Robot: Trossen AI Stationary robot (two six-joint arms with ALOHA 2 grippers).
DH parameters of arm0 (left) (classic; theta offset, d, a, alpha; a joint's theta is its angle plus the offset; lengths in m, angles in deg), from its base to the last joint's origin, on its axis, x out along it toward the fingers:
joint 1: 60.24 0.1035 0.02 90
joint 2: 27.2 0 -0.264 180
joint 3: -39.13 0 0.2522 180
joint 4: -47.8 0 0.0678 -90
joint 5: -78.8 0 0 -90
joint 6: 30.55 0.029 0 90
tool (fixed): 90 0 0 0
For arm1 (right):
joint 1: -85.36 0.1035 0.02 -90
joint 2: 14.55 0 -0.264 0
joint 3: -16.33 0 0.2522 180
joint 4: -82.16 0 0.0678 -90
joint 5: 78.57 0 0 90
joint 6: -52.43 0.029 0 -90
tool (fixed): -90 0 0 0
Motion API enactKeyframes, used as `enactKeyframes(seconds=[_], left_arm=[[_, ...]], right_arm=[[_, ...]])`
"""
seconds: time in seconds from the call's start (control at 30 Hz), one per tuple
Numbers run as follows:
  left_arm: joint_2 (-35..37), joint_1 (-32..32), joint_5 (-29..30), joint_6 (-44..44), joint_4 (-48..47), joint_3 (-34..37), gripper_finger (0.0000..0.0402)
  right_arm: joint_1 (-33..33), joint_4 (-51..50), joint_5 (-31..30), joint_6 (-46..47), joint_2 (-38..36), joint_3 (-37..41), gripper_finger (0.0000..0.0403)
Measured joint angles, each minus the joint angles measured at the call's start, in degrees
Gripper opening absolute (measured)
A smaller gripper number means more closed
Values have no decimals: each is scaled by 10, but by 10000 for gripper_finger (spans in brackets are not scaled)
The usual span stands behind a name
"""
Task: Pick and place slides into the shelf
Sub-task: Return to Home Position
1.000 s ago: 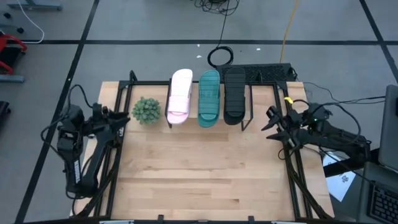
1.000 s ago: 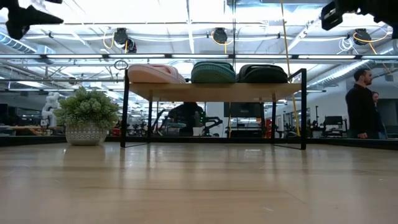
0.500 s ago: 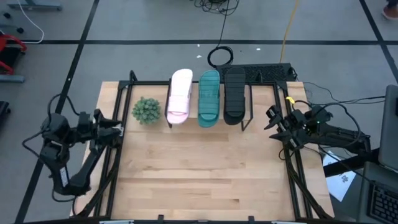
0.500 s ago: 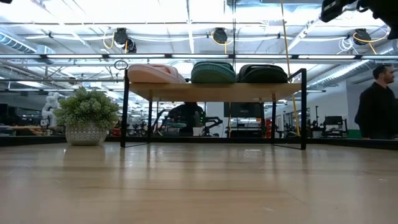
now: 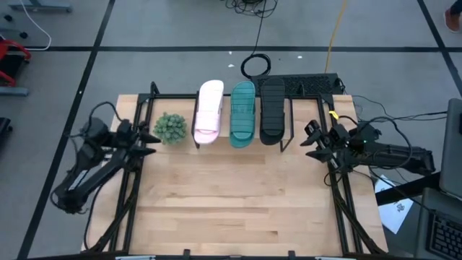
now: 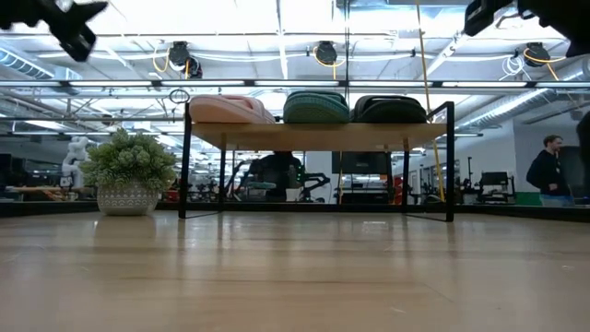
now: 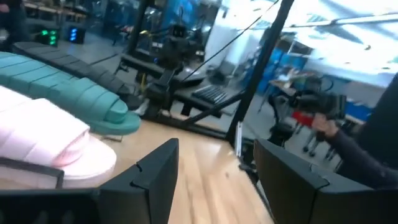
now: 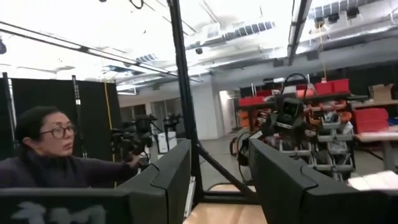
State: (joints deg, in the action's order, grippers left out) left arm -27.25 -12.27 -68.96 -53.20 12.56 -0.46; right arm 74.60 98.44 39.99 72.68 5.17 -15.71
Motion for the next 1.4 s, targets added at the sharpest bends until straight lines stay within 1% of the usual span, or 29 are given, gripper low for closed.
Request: enactKeyframes(seconds=[0.13,0.2,0.3,0.4,0.5,0.6,0.67,0.73,0.8,0.93,1.07,1.1,1.17,1.2,1.27,1.33,1.4], left_arm=[[0,-51,25,-77,158,83,209],[0,-85,53,-107,215,124,209],[0,-141,84,-110,280,169,209],[0,-187,131,-72,267,196,209],[0,-222,163,-40,265,200,209],[0,-245,189,3,215,202,209],[0,-261,226,22,202,211,209],[0,-276,262,26,214,232,209],[0,-289,275,27,252,244,209],[0,-304,302,38,253,252,209],[0,-323,325,48,251,251,209],[0,-328,338,53,251,251,209],[0,-339,363,64,249,251,209],[0,-344,375,68,248,251,209],[0,-353,393,72,246,251,209],[0,-363,408,77,246,251,209],[0,-370,424,92,249,251,209]], right_arm=[[0,30,-3,1,22,0,153],[0,58,-3,3,32,0,153],[0,71,-3,3,37,0,153],[0,63,-3,13,40,0,153],[0,53,-3,17,50,0,153],[0,44,0,11,64,0,153],[0,49,0,3,73,11,153],[0,76,1,-5,85,34,153],[0,125,2,-10,98,63,153],[0,205,42,-10,118,114,153],[0,246,54,-5,117,155,153],[-2,269,62,1,112,166,153],[-7,308,110,17,96,171,153],[-9,319,140,28,88,171,153],[-10,331,170,50,72,172,153],[-11,336,185,47,52,173,153],[-10,324,181,33,38,173,153]])
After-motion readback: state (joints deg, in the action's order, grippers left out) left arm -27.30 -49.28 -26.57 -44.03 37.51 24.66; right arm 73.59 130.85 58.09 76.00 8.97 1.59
